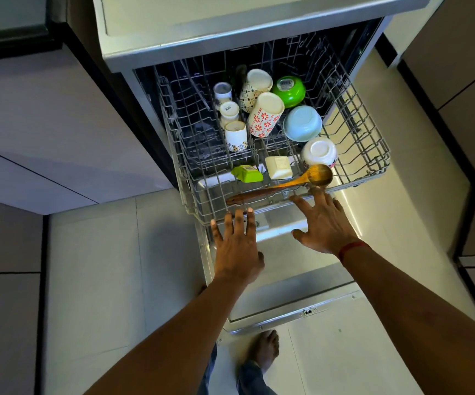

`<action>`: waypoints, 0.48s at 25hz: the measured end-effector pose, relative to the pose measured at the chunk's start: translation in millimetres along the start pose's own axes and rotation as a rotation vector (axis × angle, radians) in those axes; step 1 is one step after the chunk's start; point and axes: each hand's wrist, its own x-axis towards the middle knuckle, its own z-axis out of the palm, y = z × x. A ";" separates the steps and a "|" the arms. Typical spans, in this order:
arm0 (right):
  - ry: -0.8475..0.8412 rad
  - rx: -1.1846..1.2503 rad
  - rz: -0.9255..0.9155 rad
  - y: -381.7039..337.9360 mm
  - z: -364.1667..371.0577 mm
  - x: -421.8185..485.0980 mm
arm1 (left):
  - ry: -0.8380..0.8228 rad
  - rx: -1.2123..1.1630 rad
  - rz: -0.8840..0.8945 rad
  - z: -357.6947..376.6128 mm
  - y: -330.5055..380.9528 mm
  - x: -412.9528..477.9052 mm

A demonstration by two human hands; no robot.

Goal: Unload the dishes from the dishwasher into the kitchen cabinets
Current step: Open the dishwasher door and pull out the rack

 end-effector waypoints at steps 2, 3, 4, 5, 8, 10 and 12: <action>0.002 0.003 -0.003 -0.9 4.7 -10.4 | -0.007 0.009 -0.001 3.3 1.4 -8.8; 0.002 0.000 0.001 -1.6 6.6 -15.9 | -0.010 0.011 0.002 5.6 1.3 -13.5; 0.003 -0.005 0.005 -2.0 8.4 -21.6 | -0.014 0.012 0.004 7.9 1.3 -18.4; 0.006 -0.008 0.007 -2.0 9.8 -27.8 | -0.017 0.012 0.005 9.8 2.5 -23.6; 0.018 -0.010 0.005 -1.5 12.3 -44.0 | -0.020 0.006 -0.001 13.7 8.6 -36.3; 0.022 -0.009 0.009 -0.5 13.2 -53.5 | -0.017 0.007 -0.003 15.5 14.1 -43.8; 0.027 -0.013 0.005 0.4 15.1 -61.9 | -0.016 0.018 -0.003 18.2 17.7 -50.3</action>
